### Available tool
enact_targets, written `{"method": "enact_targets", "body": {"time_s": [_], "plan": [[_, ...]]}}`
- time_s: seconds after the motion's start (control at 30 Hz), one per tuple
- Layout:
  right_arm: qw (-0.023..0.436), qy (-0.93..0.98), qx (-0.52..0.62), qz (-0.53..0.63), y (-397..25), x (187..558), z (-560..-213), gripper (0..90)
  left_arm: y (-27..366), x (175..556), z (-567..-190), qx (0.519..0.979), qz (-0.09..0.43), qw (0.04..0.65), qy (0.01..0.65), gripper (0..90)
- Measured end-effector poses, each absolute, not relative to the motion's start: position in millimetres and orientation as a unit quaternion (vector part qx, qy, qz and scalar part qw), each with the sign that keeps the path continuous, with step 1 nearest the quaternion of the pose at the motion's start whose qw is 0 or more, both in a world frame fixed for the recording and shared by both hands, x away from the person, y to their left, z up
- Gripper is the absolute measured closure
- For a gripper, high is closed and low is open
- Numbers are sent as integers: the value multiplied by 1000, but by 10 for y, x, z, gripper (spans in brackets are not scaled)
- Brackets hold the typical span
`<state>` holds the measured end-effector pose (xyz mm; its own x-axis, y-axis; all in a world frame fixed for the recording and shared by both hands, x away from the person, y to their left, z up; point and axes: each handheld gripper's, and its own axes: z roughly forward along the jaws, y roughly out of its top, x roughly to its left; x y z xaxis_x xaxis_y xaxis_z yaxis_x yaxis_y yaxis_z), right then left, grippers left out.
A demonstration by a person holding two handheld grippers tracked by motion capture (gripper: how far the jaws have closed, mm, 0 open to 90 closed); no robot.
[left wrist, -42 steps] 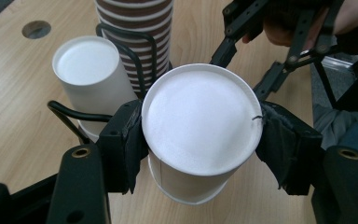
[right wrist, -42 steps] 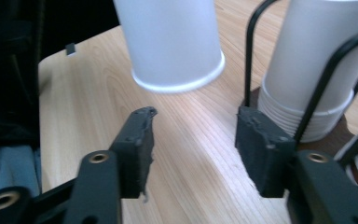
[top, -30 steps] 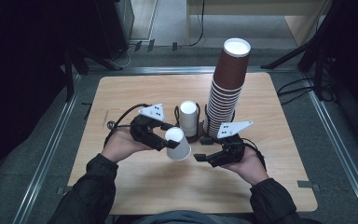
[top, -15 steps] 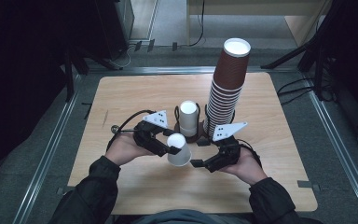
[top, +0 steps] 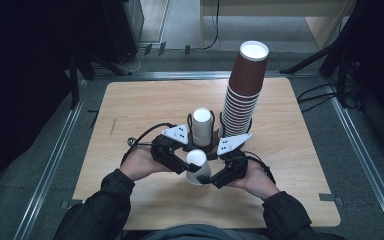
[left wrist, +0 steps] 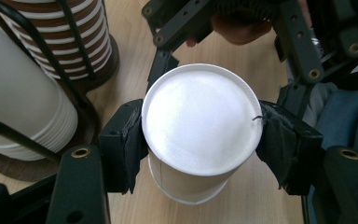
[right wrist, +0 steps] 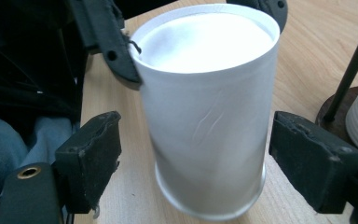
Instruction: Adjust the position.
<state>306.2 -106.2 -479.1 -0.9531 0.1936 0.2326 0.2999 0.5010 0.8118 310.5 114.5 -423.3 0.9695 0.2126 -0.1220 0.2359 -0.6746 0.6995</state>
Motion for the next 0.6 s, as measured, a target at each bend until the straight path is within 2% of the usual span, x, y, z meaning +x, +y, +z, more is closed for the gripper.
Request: {"method": "enact_targets", "body": {"time_s": [0.33, 0.47, 0.6], "plan": [[59, -868, -140, -473, -1020, 3075, -4842, 191, 1052, 3046, -4227, 916, -19, 386, 109, 358], [57, -870, -131, -471, -1029, 3076, -4838, 268, 1038, 3035, -4232, 916, -14, 385, 110, 358], [52, -873, -122, -469, -1027, 3050, -4824, 293, 1037, 3042, -4244, 917, -23, 383, 113, 359]]}}
